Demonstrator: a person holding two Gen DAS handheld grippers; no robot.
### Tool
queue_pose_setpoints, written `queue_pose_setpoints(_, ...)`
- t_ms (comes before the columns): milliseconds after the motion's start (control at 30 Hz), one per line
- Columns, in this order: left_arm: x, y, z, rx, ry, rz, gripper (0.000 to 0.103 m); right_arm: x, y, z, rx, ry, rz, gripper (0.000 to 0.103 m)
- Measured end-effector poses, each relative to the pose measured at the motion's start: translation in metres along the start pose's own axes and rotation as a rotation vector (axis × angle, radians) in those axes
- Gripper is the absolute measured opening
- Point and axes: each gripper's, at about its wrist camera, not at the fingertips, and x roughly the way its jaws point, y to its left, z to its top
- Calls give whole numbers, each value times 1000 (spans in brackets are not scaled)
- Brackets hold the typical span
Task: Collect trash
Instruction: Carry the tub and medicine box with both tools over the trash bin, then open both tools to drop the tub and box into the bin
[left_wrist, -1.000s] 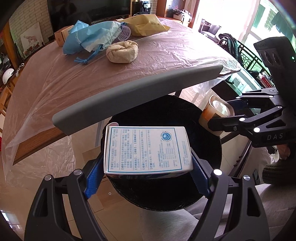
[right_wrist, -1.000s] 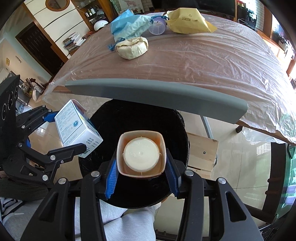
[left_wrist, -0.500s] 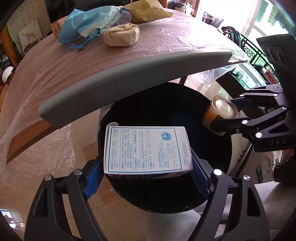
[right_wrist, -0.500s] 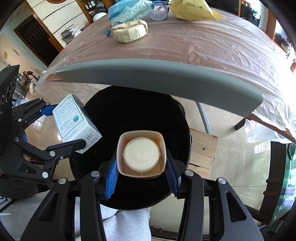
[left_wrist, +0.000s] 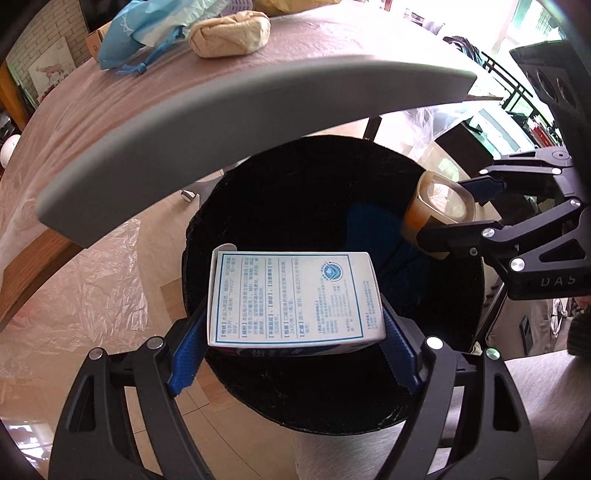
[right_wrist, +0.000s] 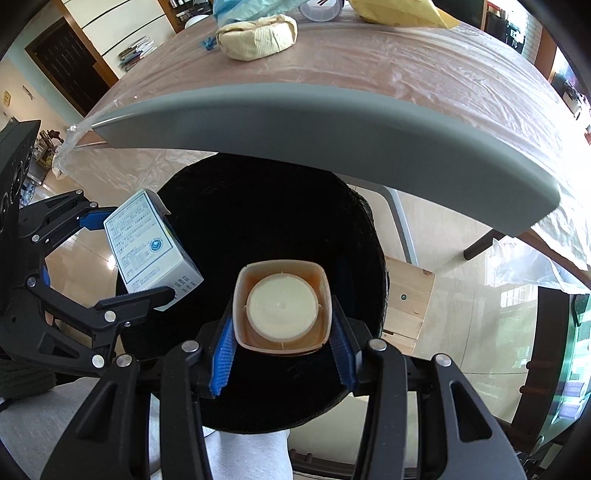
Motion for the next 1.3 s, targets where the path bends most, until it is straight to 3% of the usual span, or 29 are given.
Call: queue_pose_setpoints(1300, 23, -16, 10, 116, 53, 14, 83, 13, 4, 6, -5, 34, -16, 45)
